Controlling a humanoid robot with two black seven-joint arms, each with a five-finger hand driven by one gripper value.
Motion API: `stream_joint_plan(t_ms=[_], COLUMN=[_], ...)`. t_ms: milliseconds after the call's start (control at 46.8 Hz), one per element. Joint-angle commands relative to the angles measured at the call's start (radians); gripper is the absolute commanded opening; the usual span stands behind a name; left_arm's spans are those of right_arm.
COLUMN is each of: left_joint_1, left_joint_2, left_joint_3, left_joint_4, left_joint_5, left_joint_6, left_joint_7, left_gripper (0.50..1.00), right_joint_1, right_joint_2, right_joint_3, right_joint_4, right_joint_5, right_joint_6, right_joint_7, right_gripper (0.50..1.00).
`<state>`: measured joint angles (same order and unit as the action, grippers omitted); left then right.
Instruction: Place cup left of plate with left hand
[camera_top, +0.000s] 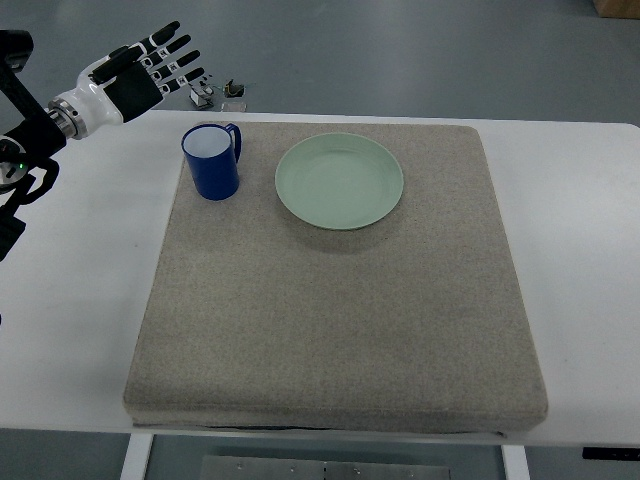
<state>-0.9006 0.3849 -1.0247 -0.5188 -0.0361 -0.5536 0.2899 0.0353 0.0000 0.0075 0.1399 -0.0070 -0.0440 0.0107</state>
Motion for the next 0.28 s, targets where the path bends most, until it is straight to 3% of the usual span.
stream_joint_plan(t_ms=[0,257], left_joint_1=[0.0,0.0], left_joint_2=[0.005,0.009], left_joint_3=[0.0,0.0], left_joint_4=[0.0,0.002], left_joint_5=[0.002,0.002], left_joint_6=[0.0,0.001], left_joint_7=[0.0,0.0], left_gripper=[0.999,0.999], right_joint_1=[0.0,0.0], right_joint_2=[0.0,0.0], right_joint_3=[0.0,0.002], right_joint_4=[0.012,0.017], right_joint_5=[0.001,-0.001], right_joint_6=[0.001,0.004], right_joint_7=[0.0,-0.002], right_gripper=[0.934,0.934])
